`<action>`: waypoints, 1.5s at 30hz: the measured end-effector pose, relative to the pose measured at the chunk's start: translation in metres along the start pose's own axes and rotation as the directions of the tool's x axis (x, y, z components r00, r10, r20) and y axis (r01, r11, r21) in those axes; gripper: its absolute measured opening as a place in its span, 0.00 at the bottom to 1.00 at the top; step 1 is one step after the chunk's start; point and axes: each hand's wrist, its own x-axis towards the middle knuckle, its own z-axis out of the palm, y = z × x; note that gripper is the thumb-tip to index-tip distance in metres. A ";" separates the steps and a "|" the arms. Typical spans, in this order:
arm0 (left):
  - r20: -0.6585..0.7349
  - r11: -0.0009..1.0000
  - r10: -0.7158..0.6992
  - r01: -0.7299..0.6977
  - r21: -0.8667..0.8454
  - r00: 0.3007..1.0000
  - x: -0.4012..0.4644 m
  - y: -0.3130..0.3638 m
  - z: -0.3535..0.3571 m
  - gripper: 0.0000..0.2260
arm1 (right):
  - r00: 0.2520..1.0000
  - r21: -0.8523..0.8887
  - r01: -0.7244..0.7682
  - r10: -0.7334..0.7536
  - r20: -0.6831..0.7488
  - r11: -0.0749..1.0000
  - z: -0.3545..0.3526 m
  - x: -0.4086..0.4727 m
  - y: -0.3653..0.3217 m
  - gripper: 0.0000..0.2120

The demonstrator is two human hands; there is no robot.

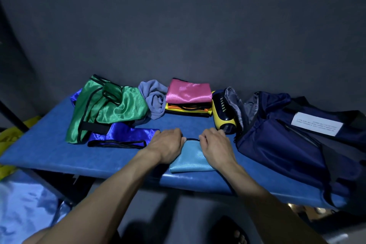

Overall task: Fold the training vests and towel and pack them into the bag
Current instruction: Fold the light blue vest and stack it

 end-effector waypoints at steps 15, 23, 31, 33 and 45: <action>-0.092 0.878 0.116 -0.145 -0.455 0.989 -0.011 -0.004 -0.023 0.16 | 0.977 0.475 0.055 0.050 -0.206 0.878 0.002 -0.009 0.008 0.16; -0.346 0.784 0.107 -0.293 -0.547 0.932 -0.008 -0.012 -0.024 0.10 | 0.979 0.674 0.107 0.042 -0.201 0.731 -0.012 -0.012 0.001 0.12; -0.409 0.539 -0.160 -0.268 -0.799 0.898 0.024 -0.021 -0.049 0.04 | 0.940 0.552 0.199 0.001 -0.340 0.809 -0.055 0.031 -0.006 0.10; -0.397 0.487 -0.213 -0.255 -0.835 0.893 0.046 -0.025 -0.071 0.05 | 0.949 0.523 0.209 -0.043 -0.311 0.826 -0.078 0.062 -0.009 0.09; -0.522 0.917 -0.214 -0.014 -0.399 0.826 0.161 -0.050 -0.119 0.07 | 0.990 0.426 -0.088 0.125 -0.058 0.900 -0.101 0.205 -0.019 0.11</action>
